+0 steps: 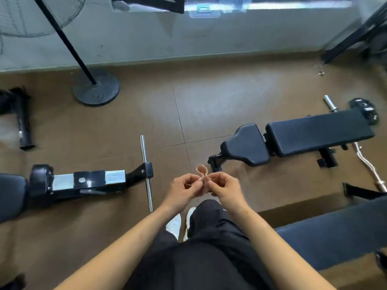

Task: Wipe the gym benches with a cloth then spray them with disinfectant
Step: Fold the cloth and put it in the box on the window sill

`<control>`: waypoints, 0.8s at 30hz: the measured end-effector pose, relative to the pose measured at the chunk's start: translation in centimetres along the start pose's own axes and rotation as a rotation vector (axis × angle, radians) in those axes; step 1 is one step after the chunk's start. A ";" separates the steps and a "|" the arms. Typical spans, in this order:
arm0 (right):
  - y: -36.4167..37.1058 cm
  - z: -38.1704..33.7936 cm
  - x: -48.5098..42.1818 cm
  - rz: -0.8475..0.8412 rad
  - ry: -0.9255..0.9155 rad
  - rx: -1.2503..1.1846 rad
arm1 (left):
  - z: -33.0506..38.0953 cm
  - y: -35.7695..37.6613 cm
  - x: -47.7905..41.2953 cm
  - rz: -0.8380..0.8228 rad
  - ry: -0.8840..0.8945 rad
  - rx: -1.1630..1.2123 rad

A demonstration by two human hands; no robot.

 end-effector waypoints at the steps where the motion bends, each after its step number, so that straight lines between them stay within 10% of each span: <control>1: 0.1 -1.1 -2.1 -0.001 0.002 -0.025 | 1.2 -0.5 -2.0 -0.023 0.000 0.012; 18: -10.2 -20.1 -42.1 0.068 -0.032 0.015 | 22.2 -8.3 -43.4 -0.110 0.030 -0.211; 24: -13.3 -27.1 -54.9 -0.164 0.023 -0.021 | 27.9 -9.4 -56.6 -0.033 -0.016 -0.150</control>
Point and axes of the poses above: each hand's wrist, its own x-axis away from the middle knuckle, its own y-axis out of the palm, z = x × y, the point moved 5 cm from there along -x, towards the middle knuckle
